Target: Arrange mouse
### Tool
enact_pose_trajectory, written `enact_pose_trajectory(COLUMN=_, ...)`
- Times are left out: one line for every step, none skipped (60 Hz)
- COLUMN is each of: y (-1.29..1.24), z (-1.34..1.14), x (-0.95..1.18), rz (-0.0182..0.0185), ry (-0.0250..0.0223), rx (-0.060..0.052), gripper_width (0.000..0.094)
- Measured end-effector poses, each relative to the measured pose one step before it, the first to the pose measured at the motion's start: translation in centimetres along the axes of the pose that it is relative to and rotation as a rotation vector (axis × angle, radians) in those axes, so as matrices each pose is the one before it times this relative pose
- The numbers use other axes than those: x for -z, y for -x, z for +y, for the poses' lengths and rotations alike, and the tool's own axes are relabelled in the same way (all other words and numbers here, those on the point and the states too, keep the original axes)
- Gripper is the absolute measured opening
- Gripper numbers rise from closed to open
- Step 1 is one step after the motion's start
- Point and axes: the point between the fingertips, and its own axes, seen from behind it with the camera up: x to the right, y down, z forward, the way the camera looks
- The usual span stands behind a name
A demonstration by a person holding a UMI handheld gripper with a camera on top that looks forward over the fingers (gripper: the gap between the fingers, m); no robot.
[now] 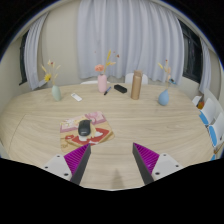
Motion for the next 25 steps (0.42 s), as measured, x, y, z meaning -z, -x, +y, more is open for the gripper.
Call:
enact_pose_trajectory(y=-0.486, z=0.357, x=0.538, rz=0.00686, ry=0.00058, rx=0.0008, gripper_width=0.0865)
enact_pose_trajectory(y=-0.552, z=0.421, x=0.624, rz=0.0064, ry=0.00112, rx=0.0007, gripper_width=0.0865)
enact_pose_trajectory(y=-0.479, z=0.373, x=0.478, rz=0.00681, ry=0.00039, rx=-0.0007, gripper_width=0.0865)
enact_pose_trajectory(y=-0.459, z=0.369, x=0.482, rz=0.00648, ry=0.00144, rx=-0.0015, gripper_width=0.0867)
enact_pose_trajectory(y=-0.46, z=0.378, x=0.448, rz=0.0057, ry=0.00219, rx=-0.0011, gripper_width=0.0866)
enact_pose_trajectory(y=-0.429, z=0.368, x=0.425, rz=0.00509, ry=0.00176, rx=-0.0019, gripper_width=0.0868)
enact_pose_trajectory(y=-0.408, z=0.36, x=0.407, rz=0.00419, ry=0.0018, rx=-0.0024, gripper_width=0.0868)
enact_pose_trajectory(y=-0.366, z=0.335, x=0.358, rz=0.00338, ry=0.00163, rx=-0.0034, gripper_width=0.0867)
enact_pose_trajectory(y=-0.377, z=0.385, x=0.298, rz=0.00286, ry=0.0011, rx=-0.0036, gripper_width=0.0866)
enact_pose_trajectory(y=-0.39, z=0.325, x=0.283, rz=0.0038, ry=0.00183, rx=-0.0017, gripper_width=0.0867)
enact_pose_trajectory(y=-0.355, z=0.309, x=0.278, rz=0.00426, ry=0.00198, rx=0.0007, gripper_width=0.0867)
enact_pose_trajectory(y=-0.358, z=0.327, x=0.264, rz=0.00455, ry=0.00126, rx=0.001, gripper_width=0.0866)
enact_pose_trajectory(y=-0.348, z=0.314, x=0.233, rz=0.00394, ry=0.00012, rx=0.0012, gripper_width=0.0867)
enact_pose_trajectory(y=-0.332, z=0.277, x=0.257, rz=0.00447, ry=-0.00016, rx=0.0033, gripper_width=0.0866)
enact_pose_trajectory(y=-0.327, z=0.292, x=0.254, rz=0.0048, ry=-0.00053, rx=0.0044, gripper_width=0.0865)
enact_pose_trajectory(y=-0.294, z=0.279, x=0.226, rz=0.00339, ry=0.00028, rx=0.0023, gripper_width=0.0864)
enact_pose_trajectory(y=-0.258, z=0.31, x=0.235, rz=0.00225, ry=0.00309, rx=-0.0004, gripper_width=0.0864)
enact_pose_trajectory(y=-0.28, z=0.317, x=0.223, rz=0.00211, ry=0.00381, rx=-0.0009, gripper_width=0.0862)
enact_pose_trajectory(y=-0.268, z=0.371, x=0.158, rz=0.00205, ry=0.00678, rx=-0.003, gripper_width=0.0858)
enact_pose_trajectory(y=-0.205, z=0.371, x=0.198, rz=0.00269, ry=0.00534, rx=-0.0033, gripper_width=0.0855)
enact_pose_trajectory(y=-0.234, z=0.314, x=0.217, rz=0.00286, ry=0.00323, rx=-0.0022, gripper_width=0.0855)
enact_pose_trajectory(y=-0.183, z=0.248, x=0.226, rz=0.00153, ry=0.0016, rx=-0.0019, gripper_width=0.0856)
enact_pose_trajectory(y=-0.164, z=0.234, x=0.244, rz=-0.00038, ry=0.00022, rx=-0.0019, gripper_width=0.0855)
enact_pose_trajectory(y=-0.109, z=0.195, x=0.206, rz=-0.00133, ry=-0.00104, rx=-0.0022, gripper_width=0.0857)
enact_pose_trajectory(y=-0.084, z=0.156, x=0.21, rz=-0.00226, ry=-0.002, rx=-0.0031, gripper_width=0.0856)
